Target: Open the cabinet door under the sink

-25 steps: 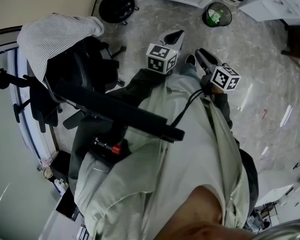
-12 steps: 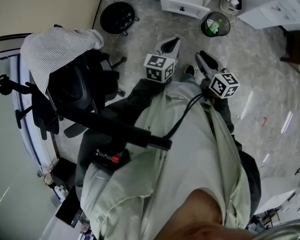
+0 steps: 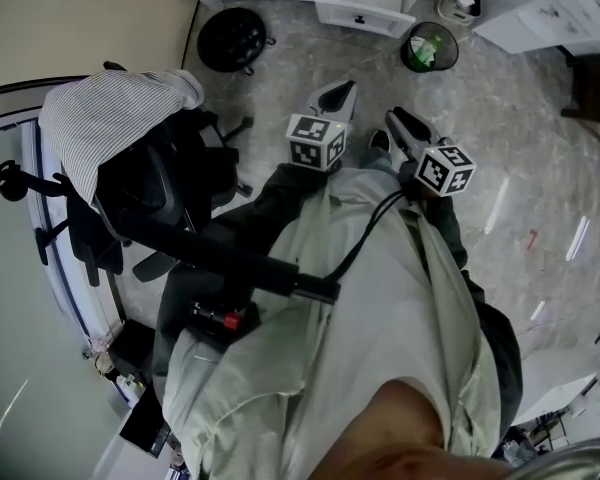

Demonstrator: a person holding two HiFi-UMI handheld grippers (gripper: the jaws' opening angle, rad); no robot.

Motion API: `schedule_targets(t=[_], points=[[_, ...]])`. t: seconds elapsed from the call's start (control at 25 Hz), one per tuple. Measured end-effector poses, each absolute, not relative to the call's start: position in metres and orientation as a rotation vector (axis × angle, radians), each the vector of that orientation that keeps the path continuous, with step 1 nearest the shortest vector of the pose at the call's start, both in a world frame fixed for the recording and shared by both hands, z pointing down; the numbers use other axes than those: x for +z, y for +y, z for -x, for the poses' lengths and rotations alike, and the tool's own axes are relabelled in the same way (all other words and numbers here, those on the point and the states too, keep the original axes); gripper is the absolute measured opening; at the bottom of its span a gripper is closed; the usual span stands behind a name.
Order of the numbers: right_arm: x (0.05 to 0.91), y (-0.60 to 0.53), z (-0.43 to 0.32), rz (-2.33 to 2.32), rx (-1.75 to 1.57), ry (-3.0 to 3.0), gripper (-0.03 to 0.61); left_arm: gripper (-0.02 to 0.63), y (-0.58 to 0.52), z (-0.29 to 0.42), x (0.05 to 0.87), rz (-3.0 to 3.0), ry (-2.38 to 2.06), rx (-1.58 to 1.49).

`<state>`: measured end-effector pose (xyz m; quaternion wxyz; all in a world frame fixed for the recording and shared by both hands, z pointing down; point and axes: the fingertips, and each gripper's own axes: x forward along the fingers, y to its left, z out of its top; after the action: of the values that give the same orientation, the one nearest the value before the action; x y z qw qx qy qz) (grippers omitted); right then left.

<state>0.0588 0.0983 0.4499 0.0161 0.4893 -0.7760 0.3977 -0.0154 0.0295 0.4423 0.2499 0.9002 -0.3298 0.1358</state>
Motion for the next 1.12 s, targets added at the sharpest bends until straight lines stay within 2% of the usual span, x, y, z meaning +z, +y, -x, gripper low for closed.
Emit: schedule_targets(t=[0.32,0.64,1.12], points=[[0.441,0.092,-0.079,-1.788,0.985,-2.333,0.097,0.008,0.034,0.017,0.448,-2.432,-0.888,0.377],[0.467,0.099,-0.070,-1.712,1.137,-2.284,0.091,0.008,0.036,0.022,0.450,-2.425,-0.896,0.385],[0.469,0.103,-0.065,-1.699,1.138,-2.279,0.074,0.008,0.041,0.030,0.454,-2.407,-0.911,0.399]])
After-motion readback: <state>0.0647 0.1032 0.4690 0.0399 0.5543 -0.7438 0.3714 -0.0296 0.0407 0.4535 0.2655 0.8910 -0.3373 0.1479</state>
